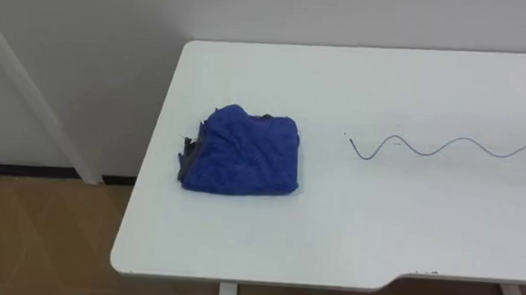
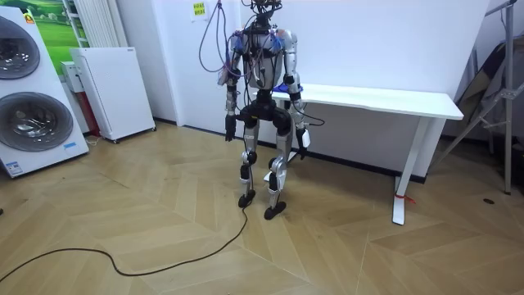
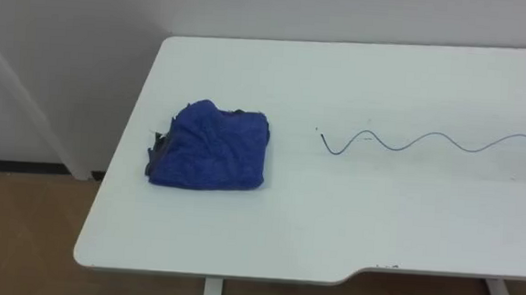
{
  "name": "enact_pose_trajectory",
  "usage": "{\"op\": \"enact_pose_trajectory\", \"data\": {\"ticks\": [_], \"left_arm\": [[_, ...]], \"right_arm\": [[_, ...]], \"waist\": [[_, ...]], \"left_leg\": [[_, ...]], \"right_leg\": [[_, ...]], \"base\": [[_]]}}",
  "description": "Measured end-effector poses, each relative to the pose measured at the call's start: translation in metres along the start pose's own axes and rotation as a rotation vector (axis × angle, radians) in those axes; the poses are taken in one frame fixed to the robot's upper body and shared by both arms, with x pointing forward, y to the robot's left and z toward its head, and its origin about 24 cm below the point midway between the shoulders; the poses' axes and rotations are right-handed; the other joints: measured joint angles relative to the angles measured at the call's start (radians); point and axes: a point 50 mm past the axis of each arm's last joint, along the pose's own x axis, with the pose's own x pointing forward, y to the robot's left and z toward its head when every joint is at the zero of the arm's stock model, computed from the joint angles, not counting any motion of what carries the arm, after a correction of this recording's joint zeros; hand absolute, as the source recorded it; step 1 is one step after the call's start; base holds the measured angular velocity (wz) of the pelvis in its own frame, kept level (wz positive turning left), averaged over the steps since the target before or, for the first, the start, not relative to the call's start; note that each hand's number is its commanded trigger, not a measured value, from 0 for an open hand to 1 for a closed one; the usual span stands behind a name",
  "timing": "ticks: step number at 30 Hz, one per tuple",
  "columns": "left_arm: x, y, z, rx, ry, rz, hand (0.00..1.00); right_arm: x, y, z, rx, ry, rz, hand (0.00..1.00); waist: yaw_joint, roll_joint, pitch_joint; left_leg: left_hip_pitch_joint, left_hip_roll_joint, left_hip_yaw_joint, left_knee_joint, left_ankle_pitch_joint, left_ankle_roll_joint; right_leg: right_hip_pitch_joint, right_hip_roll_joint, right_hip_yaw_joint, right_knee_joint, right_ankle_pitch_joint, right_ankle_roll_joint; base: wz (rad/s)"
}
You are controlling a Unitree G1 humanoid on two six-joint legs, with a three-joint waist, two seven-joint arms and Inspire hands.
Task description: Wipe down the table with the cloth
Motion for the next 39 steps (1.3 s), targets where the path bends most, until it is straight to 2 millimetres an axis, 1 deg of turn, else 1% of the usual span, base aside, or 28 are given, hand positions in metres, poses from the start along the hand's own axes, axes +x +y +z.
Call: {"op": "enact_pose_trajectory", "data": {"ticks": [8,13,20,23,25,26,28,29,30,33,34,35,36,37,38,39], "left_arm": [[0.000,0.000,0.001,0.003,-0.002,-0.001,0.00],[0.000,0.000,0.002,0.024,-0.003,0.004,0.00],[0.000,0.003,0.003,0.001,-0.007,0.019,0.00],[0.000,0.006,0.000,-0.038,0.001,0.029,0.00],[0.000,0.009,-0.002,-0.082,0.011,0.035,0.00],[-0.001,0.010,-0.003,-0.103,0.017,0.042,0.00],[-0.002,0.014,-0.008,-0.155,0.028,0.058,0.00],[-0.002,0.016,-0.010,-0.168,0.029,0.064,0.00],[-0.003,0.019,-0.012,-0.196,0.027,0.081,0.00],[-0.004,0.028,-0.013,-0.237,0.027,0.121,0.00],[-0.005,0.032,-0.014,-0.245,0.023,0.135,0.00],[-0.005,0.034,-0.014,-0.258,0.019,0.144,0.00],[-0.006,0.038,-0.014,-0.273,0.018,0.163,0.00],[-0.006,0.041,-0.014,-0.274,0.014,0.175,0.00],[-0.006,0.043,-0.013,-0.273,0.010,0.179,0.00],[-0.007,0.045,-0.010,-0.269,-0.002,0.184,0.00]], "right_arm": [[0.000,0.000,-0.004,-0.016,0.026,0.007,0.00],[0.000,-0.001,-0.001,-0.019,0.027,0.004,0.00],[0.000,-0.001,-0.005,0.038,0.055,0.004,0.00],[0.000,-0.001,-0.014,0.134,0.099,-0.005,0.00],[-0.001,-0.003,-0.019,0.232,0.126,-0.013,0.00],[-0.002,-0.005,-0.024,0.308,0.144,-0.023,0.00],[-0.003,-0.011,-0.030,0.507,0.159,-0.067,0.00],[-0.003,-0.013,-0.032,0.553,0.160,-0.078,0.00],[-0.003,-0.018,-0.034,0.642,0.164,-0.102,0.00],[-0.005,-0.029,-0.042,0.823,0.177,-0.165,0.00],[-0.006,-0.035,-0.043,0.890,0.174,-0.192,0.00],[-0.006,-0.038,-0.042,0.923,0.169,-0.208,0.00],[-0.007,-0.047,-0.040,0.969,0.157,-0.250,0.00],[-0.008,-0.057,-0.035,0.974,0.140,-0.296,0.00],[-0.009,-0.062,-0.033,0.969,0.131,-0.321,0.00],[-0.011,-0.076,-0.024,0.955,0.098,-0.376,0.00]], "waist": [[0.000,-0.003,-0.0002],[0.000,-0.003,0.0000],[0.001,-0.007,-0.0002],[-0.002,-0.012,-0.0012],[-0.007,-0.017,-0.0005],[-0.013,-0.019,-0.0004],[-0.036,-0.021,0.0003],[-0.042,-0.021,0.0001],[-0.053,-0.022,-0.0006],[-0.065,-0.029,-0.0038],[-0.069,-0.035,-0.0053],[-0.075,-0.037,-0.0051],[-0.079,-0.042,-0.0048],[-0.080,-0.047,-0.0041],[-0.079,-0.049,-0.0039],[-0.077,-0.051,-0.0035]], "left_leg": [[0.001,0.000,0.000,0.000,0.000,0.001],[0.006,0.000,0.000,-0.001,0.000,0.001],[0.009,0.000,0.000,-0.001,-0.005,0.008],[0.012,-0.001,0.000,-0.001,-0.007,0.010],[0.014,-0.002,0.000,-0.001,-0.007,0.010],[0.014,-0.002,0.001,-0.001,-0.007,0.011],[0.014,-0.002,-0.001,0.000,-0.008,0.012],[0.014,-0.002,-0.001,0.000,-0.008,0.012],[0.013,-0.002,-0.001,0.000,-0.008,0.012],[0.014,-0.002,0.000,0.000,-0.009,0.013],[0.015,-0.002,0.000,-0.001,-0.009,0.013],[0.016,-0.002,0.000,-0.001,-0.009,0.013],[0.019,-0.002,0.001,-0.001,-0.009,0.013],[0.023,-0.002,0.007,-0.002,-0.009,0.013],[0.024,-0.002,0.013,-0.002,-0.009,0.013],[0.024,-0.002,0.022,-0.001,-0.009,0.013]], "right_leg": [[0.000,0.000,0.001,0.000,0.000,0.000],[0.002,0.000,0.004,0.001,0.000,0.000],[0.002,0.001,0.017,0.002,-0.001,0.001],[0.006,0.001,0.022,0.001,-0.001,0.002],[0.011,0.001,0.022,0.003,-0.001,0.002],[0.013,0.001,0.022,0.001,-0.001,0.002],[0.012,0.001,0.022,-0.002,-0.002,0.003],[0.012,0.001,0.022,-0.002,-0.003,0.003],[0.011,0.000,0.021,-0.001,-0.003,0.003],[0.008,0.001,0.024,0.001,-0.003,0.003],[0.008,0.001,0.025,0.003,-0.003,0.003],[0.008,0.001,0.027,0.004,-0.003,0.003],[0.009,0.001,0.028,0.004,-0.003,0.003],[0.010,0.001,0.032,0.007,-0.003,0.003],[0.008,0.001,0.037,0.009,-0.003,0.003],[-0.001,0.001,0.051,0.018,-0.004,0.004]], "base": [[0.00],[-0.01],[-0.02],[0.00],[0.03],[0.08],[0.03],[0.00],[0.00],[-0.03],[-0.04],[-0.04],[-0.10],[-0.11],[-0.21],[-0.22]]}}
